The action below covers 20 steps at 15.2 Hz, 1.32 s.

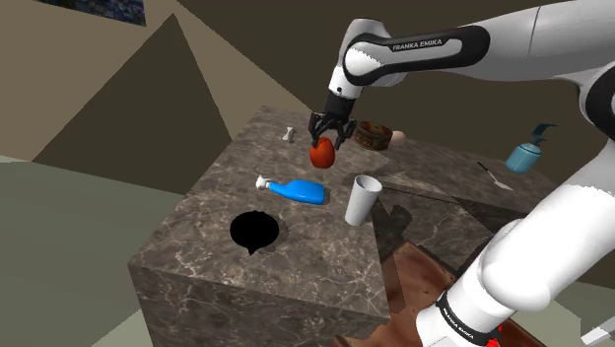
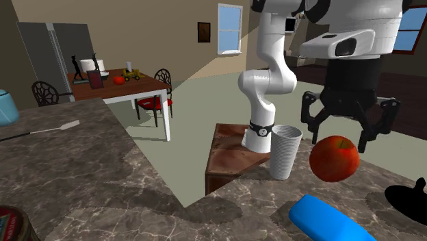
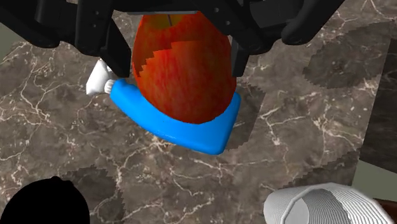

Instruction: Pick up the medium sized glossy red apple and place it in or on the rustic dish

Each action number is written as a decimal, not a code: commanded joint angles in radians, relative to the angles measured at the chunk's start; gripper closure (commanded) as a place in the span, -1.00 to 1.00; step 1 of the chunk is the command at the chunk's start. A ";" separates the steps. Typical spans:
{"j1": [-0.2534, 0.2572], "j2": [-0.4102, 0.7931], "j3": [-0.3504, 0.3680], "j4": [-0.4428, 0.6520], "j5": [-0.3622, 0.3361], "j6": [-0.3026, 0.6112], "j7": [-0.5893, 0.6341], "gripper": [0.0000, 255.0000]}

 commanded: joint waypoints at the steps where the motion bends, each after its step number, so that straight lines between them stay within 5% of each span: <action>1: 0.022 -0.013 0.027 -0.009 0.003 0.000 0.050 1.00; 11: 0.129 -0.015 0.167 0.014 0.011 -0.010 0.293 1.00; 20: 0.234 0.085 0.302 0.149 -0.024 -0.036 0.549 1.00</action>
